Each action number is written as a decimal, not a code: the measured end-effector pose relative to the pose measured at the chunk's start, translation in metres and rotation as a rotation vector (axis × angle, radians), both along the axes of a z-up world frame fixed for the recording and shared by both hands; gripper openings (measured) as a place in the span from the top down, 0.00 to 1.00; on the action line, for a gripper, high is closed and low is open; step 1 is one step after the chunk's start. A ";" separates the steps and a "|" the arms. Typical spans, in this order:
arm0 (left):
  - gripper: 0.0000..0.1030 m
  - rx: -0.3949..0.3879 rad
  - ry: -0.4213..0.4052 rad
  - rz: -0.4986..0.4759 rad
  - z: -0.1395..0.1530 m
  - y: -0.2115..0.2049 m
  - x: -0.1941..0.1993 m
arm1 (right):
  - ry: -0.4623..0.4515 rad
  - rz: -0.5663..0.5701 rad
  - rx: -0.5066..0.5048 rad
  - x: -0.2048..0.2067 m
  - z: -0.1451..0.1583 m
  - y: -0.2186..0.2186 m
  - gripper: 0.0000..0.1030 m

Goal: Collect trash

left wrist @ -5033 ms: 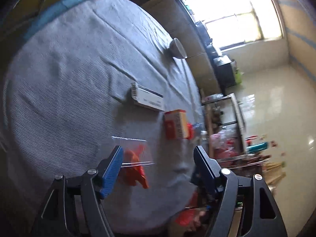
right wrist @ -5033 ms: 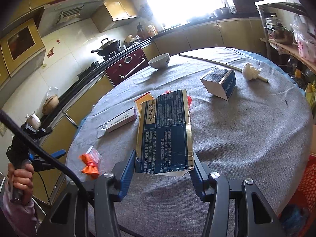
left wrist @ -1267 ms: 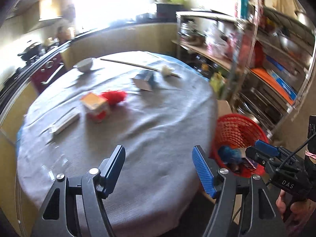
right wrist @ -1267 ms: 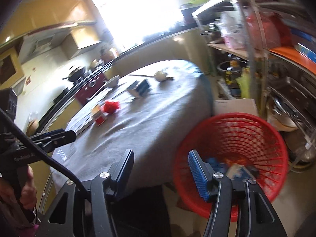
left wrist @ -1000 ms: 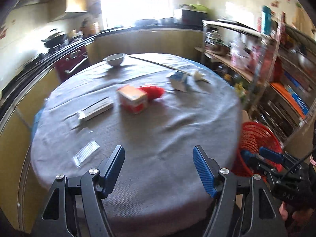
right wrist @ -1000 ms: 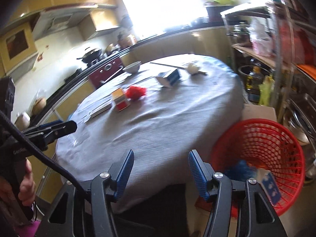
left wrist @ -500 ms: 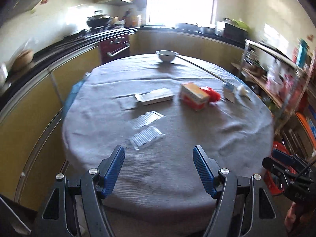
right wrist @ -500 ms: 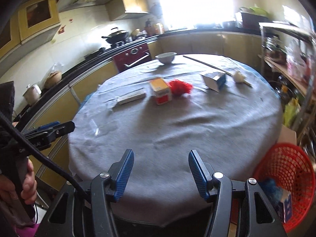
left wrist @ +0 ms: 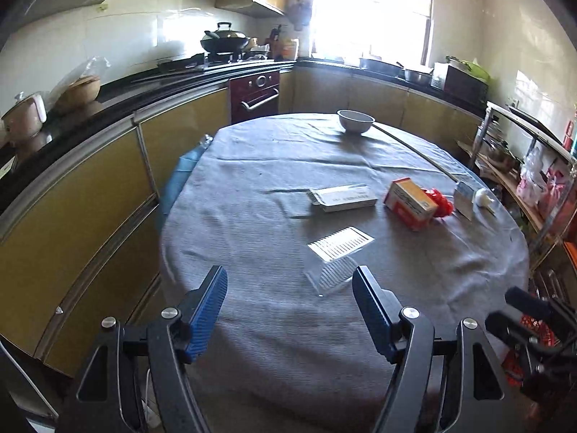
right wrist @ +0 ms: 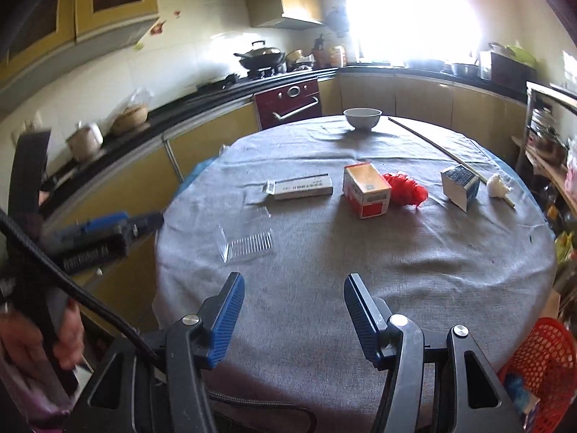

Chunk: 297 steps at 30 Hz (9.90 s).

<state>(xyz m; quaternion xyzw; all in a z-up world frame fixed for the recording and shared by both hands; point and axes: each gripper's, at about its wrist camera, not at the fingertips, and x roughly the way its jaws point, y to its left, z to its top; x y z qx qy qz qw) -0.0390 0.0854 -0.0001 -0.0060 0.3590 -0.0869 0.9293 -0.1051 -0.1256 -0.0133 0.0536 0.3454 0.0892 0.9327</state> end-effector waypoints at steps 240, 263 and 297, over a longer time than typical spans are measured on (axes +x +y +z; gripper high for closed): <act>0.35 0.232 -0.021 -0.850 -0.022 -0.322 -0.078 | 0.049 -0.668 0.313 -0.131 -0.051 -0.303 0.41; 0.32 0.101 0.073 -0.120 -0.059 -0.079 0.090 | 0.000 -0.266 0.336 0.109 -0.053 -0.149 0.41; 0.08 0.071 0.180 -0.070 -0.104 -0.089 0.149 | -0.028 -0.272 0.522 0.137 -0.088 -0.161 0.40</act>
